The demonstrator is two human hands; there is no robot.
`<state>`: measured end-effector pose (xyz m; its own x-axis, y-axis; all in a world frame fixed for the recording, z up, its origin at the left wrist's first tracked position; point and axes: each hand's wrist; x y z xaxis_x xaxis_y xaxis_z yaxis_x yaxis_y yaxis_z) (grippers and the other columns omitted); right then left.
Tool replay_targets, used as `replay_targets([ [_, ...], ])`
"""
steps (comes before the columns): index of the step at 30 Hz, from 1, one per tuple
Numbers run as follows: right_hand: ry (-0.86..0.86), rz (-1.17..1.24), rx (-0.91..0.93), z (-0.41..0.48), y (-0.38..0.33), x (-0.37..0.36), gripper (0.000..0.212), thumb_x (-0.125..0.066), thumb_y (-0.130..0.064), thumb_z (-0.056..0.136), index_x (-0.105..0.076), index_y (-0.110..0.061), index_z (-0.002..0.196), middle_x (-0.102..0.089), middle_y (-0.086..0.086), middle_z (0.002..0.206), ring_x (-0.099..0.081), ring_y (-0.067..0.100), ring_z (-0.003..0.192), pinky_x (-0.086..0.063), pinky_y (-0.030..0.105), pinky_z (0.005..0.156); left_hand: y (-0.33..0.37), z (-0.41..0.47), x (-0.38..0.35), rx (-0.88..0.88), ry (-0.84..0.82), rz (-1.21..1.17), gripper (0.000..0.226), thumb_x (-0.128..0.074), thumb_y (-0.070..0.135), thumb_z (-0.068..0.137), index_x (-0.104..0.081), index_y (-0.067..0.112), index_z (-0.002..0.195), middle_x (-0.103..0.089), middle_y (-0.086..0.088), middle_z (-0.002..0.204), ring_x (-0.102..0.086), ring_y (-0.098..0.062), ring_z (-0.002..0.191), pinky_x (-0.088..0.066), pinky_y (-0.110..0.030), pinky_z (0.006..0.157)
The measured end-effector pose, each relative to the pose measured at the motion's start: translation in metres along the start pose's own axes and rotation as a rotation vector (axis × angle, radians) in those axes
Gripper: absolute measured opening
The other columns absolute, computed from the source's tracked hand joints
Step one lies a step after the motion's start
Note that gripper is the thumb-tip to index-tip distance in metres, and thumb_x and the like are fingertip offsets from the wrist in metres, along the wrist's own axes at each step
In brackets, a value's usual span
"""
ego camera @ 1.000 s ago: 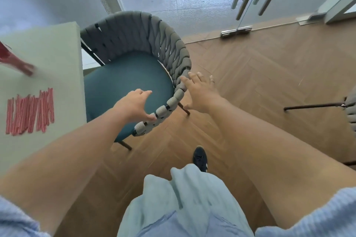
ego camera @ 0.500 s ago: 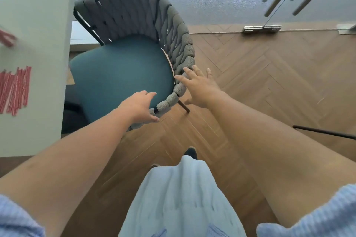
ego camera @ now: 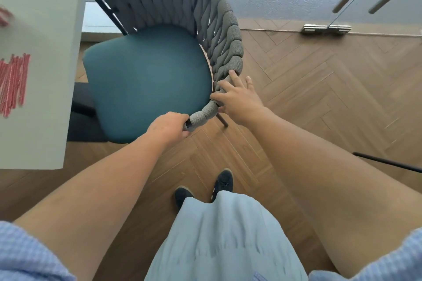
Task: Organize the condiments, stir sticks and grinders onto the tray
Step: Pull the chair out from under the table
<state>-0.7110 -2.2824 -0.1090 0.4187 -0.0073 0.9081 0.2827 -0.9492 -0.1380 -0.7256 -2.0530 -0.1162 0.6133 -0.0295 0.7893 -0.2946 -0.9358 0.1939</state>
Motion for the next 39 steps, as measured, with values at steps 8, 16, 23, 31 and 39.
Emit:
replay_targets([
  [8, -0.003, -0.043, -0.008, -0.013, -0.033, -0.005, 0.039, -0.054, -0.052, 0.098, -0.05, -0.042, 0.136, -0.038, 0.0, 0.152, -0.006, 0.042, 0.152, -0.007, 0.073, 0.116, -0.021, -0.025, -0.009, 0.011, -0.017, -0.023, 0.014, -0.064, 0.037, 0.092, -0.055, 0.026, 0.09, -0.064, 0.005, 0.088, -0.061, -0.023, 0.081, -0.046, -0.033, 0.066],
  [16, -0.018, -0.08, 0.079, -0.009, -0.094, -0.01, 0.039, -0.051, -0.066, 0.093, -0.061, -0.045, 0.123, -0.052, 0.0, 0.132, -0.033, 0.036, 0.14, -0.005, 0.07, 0.116, -0.067, -0.065, -0.013, 0.087, -0.068, 0.033, 0.006, -0.063, 0.03, 0.09, -0.059, 0.027, 0.092, -0.065, 0.005, 0.089, -0.062, -0.023, 0.082, -0.051, -0.034, 0.067],
  [23, 0.004, -0.025, 0.134, -0.006, -0.149, -0.024, 0.036, -0.05, -0.067, 0.093, -0.063, -0.043, 0.115, -0.052, -0.001, 0.119, -0.04, 0.035, 0.128, -0.005, 0.068, 0.117, -0.114, -0.095, -0.02, 0.157, -0.091, 0.043, 0.013, -0.065, 0.031, 0.088, -0.062, 0.038, 0.098, -0.065, 0.009, 0.088, -0.063, -0.021, 0.08, -0.056, -0.037, 0.07],
  [31, -0.037, -0.046, 0.28, 0.007, -0.186, -0.028, 0.065, -0.058, -0.066, 0.089, -0.041, -0.037, 0.144, -0.052, 0.001, 0.133, -0.04, 0.033, 0.132, -0.01, 0.062, 0.12, -0.169, -0.119, -0.023, 0.278, -0.072, 0.079, 0.026, -0.061, 0.029, 0.089, -0.064, 0.047, 0.107, -0.064, 0.014, 0.095, -0.063, -0.02, 0.086, -0.058, -0.039, 0.072],
  [39, -0.101, -0.081, 0.269, 0.02, -0.174, -0.005, 0.092, -0.069, -0.068, 0.078, -0.028, -0.036, 0.153, -0.044, 0.001, 0.146, -0.03, 0.032, 0.141, -0.014, 0.068, 0.117, -0.162, -0.122, -0.001, 0.227, -0.126, -0.024, 0.052, -0.075, 0.045, 0.078, -0.064, 0.034, 0.127, -0.069, 0.009, 0.111, -0.063, -0.018, 0.103, -0.055, -0.034, 0.081],
])
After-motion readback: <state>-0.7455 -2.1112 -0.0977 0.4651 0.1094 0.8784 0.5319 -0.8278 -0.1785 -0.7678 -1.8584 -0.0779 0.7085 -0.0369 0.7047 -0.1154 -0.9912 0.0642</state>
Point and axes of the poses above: each hand's wrist, its own z-axis towards the middle knuckle, its own x-axis out of the back of the hand, y = z × x
